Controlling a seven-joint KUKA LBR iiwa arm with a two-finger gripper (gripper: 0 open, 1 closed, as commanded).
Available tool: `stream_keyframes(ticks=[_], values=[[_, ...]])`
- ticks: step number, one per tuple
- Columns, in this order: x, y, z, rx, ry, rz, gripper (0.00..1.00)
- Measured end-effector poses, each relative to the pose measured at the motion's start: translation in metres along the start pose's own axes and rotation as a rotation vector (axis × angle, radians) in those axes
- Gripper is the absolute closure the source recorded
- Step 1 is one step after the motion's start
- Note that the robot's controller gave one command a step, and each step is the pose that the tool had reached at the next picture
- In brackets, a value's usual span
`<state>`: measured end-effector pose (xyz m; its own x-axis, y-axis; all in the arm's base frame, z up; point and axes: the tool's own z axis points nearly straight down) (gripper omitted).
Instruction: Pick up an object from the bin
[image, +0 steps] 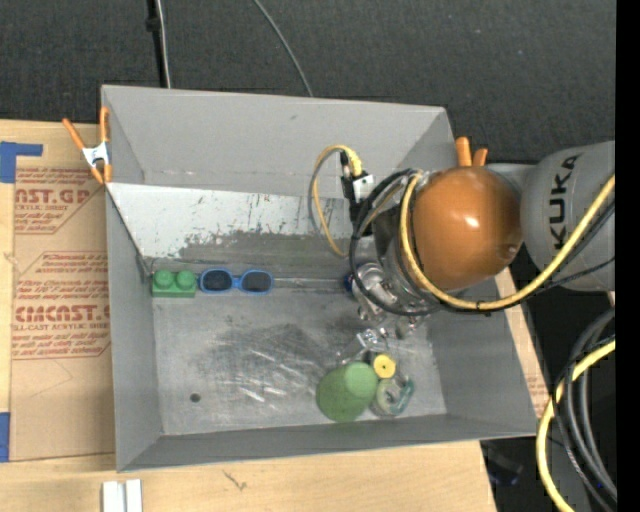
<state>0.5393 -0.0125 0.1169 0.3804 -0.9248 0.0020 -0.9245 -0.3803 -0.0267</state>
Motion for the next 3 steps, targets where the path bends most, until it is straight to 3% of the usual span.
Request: stream_keyframes(ticks=[1, 2, 3], values=[[-0.006, 0.031, -0.012, 0.050, 0.017, -0.216, 0.00], [-0.073, -0.013, -0.041, -0.021, -0.005, 0.205, 0.00], [0.033, 0.023, -0.007, -0.028, -0.004, -0.017, 0.00]])
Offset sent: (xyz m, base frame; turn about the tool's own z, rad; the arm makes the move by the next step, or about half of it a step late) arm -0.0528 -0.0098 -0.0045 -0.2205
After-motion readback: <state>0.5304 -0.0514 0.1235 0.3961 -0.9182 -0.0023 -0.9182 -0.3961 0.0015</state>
